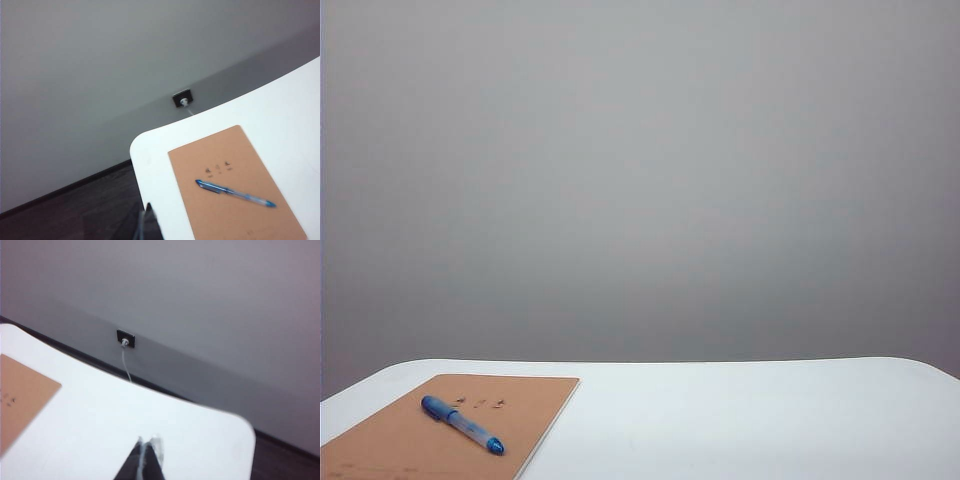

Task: Pick up a pen on the table and place it on the notebook.

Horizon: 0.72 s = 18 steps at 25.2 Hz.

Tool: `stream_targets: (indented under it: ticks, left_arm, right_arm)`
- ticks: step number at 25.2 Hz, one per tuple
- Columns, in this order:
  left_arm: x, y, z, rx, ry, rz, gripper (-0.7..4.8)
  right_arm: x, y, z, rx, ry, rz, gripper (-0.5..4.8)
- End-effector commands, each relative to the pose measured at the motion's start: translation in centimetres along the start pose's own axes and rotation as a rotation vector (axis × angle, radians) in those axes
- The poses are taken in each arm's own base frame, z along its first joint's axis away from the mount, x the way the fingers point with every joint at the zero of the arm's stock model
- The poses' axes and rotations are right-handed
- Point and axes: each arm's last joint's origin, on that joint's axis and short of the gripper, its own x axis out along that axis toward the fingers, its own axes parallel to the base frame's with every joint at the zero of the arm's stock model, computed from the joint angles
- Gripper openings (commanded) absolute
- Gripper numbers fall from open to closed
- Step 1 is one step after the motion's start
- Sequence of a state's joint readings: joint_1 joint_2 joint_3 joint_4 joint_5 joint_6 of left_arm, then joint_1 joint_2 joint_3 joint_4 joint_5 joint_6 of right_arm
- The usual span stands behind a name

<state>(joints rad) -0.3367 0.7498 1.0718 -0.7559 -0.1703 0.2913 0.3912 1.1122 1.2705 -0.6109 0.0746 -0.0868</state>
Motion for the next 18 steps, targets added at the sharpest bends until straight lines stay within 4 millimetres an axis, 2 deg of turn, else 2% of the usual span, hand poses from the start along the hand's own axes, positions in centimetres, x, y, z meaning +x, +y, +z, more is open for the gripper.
stream_targets:
  ticks: [1,4,8,14,18]
  left_arm:
    - [0.2,-0.3,-1.3,-0.05,-0.07,0.068,-0.06]
    - [0.5,-0.7,-3.1,-0.08,-0.072,0.117,-0.06]
    - [1.4,-1.9,-6.8,-0.182,-0.156,0.166,-0.06]
    - [1.4,-2.7,-9.7,-0.281,-0.304,0.21,-0.06]
    - [1.9,-3.1,-11.1,-0.333,-0.37,0.248,-0.06]
  right_arm:
    - [-0.9,0.2,-2.1,0.035,-0.167,0.011,-0.07]
    - [-1.2,0.4,-4.6,0.06,-0.203,0.035,-0.07]
    - [-1.7,0.0,-9.2,0.072,-0.241,-0.011,-0.07]
    - [-3.2,-0.8,-12.4,0.109,-0.317,-0.061,-0.07]
    - [-3.5,-1.6,-14.3,0.136,-0.347,-0.076,-0.07]
